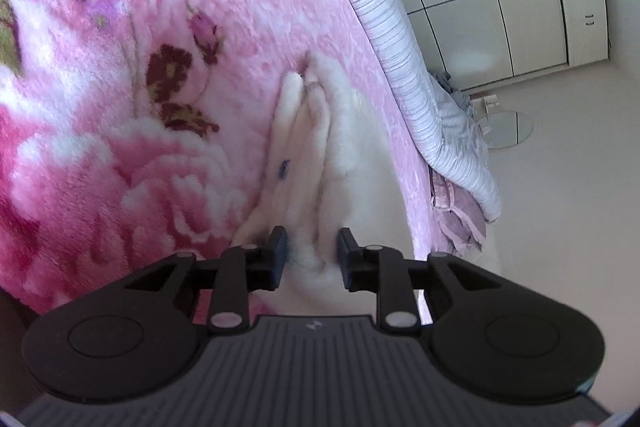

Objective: Fold clothes

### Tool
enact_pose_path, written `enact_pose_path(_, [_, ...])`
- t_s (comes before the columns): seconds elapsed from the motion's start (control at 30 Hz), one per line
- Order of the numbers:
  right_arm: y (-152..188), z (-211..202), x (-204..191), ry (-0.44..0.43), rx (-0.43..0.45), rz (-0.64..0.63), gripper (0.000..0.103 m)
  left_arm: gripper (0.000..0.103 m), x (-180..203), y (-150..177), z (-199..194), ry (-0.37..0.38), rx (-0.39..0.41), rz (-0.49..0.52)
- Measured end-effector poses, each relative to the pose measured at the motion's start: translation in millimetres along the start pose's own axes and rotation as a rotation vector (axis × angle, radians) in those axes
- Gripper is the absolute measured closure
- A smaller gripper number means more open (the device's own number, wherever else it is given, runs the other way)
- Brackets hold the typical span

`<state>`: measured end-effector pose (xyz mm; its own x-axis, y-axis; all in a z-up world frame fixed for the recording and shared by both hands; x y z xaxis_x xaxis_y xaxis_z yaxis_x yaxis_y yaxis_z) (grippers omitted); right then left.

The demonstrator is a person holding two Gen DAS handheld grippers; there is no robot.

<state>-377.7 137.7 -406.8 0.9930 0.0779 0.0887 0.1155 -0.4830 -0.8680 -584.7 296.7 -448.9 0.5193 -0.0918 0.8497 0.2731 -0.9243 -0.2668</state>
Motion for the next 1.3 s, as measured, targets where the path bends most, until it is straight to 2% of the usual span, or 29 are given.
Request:
enact_pose_path(0.1, [6,6,-18,0.029,-0.024,-0.165,0.069,0.081,1,0,0,-0.005,0.010,0.008])
enact_pose_path(0.27, [7,1,-30,0.019,-0.018,-0.235,0.068,0.080,-3,0,-3,0.002,0.017,-0.005])
enact_pose_path(0.33, [13,-4,-32,-0.016,-0.017,-0.222,0.051,0.080,-3,1,-3,0.002,0.020,-0.008])
enact_pose_path(0.37, [17,-4,-32,-0.015,-0.016,-0.222,0.046,0.079,-3,1,-3,0.001,0.021,-0.008])
enact_pose_path(0.53, [24,17,-31,0.065,-0.006,-0.276,0.046,0.078,-1,2,-3,0.000,0.029,0.006])
enact_pose_path(0.57, [24,23,-29,0.081,-0.005,-0.279,0.046,0.083,-1,1,-4,0.000,0.035,0.013])
enact_pose_path(0.6, [24,27,-28,0.094,-0.003,-0.286,0.060,0.085,-1,1,-5,0.001,0.042,0.021])
enact_pose_path(0.63, [24,29,-28,0.096,0.002,-0.299,0.083,0.087,-1,1,-7,0.003,0.052,0.034])
enact_pose_path(0.67, [23,29,-28,0.088,0.011,-0.305,0.083,0.088,0,1,-9,0.004,0.060,0.051])
enact_pose_path(0.7, [21,26,-27,0.092,0.028,-0.310,0.092,0.088,1,2,-11,0.004,0.065,0.069])
enact_pose_path(0.8, [20,20,-23,0.124,0.055,-0.359,0.096,0.088,-3,7,-11,-0.002,0.069,0.111])
enact_pose_path(0.9, [39,31,-24,0.134,0.012,-0.391,0.096,0.087,-13,12,-8,-0.026,0.084,0.152])
enact_pose_path(1.0, [63,45,-28,0.145,-0.037,-0.450,0.096,0.087,-21,14,-8,-0.020,0.097,0.143])
enact_pose_path(1.03, [61,44,-29,0.145,-0.031,-0.453,0.096,0.086,-18,13,-9,-0.032,0.102,0.174])
enact_pose_path(1.17, [48,29,-25,0.098,-0.016,-0.360,0.093,0.086,4,7,-16,-0.074,0.088,0.281])
enact_pose_path(1.27, [37,13,-9,0.040,-0.006,-0.203,0.079,0.086,26,-1,-30,-0.109,0.112,0.350])
enact_pose_path(1.3, [32,7,-1,0.012,0.003,-0.113,0.076,0.086,33,-4,-35,-0.107,0.127,0.357])
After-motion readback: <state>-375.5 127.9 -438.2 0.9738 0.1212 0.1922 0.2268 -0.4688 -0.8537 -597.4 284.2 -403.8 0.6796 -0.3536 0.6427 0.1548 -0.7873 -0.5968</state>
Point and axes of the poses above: each gripper's, at about its wrist camera, not at the fingertips, and z roughly the way its jaws point, x to its right, y to its underside, the point moved 10 cm from there along z, roughly the way its jaws point, and after that the axes turned 5 degrees about x, right-handed, at the moved point
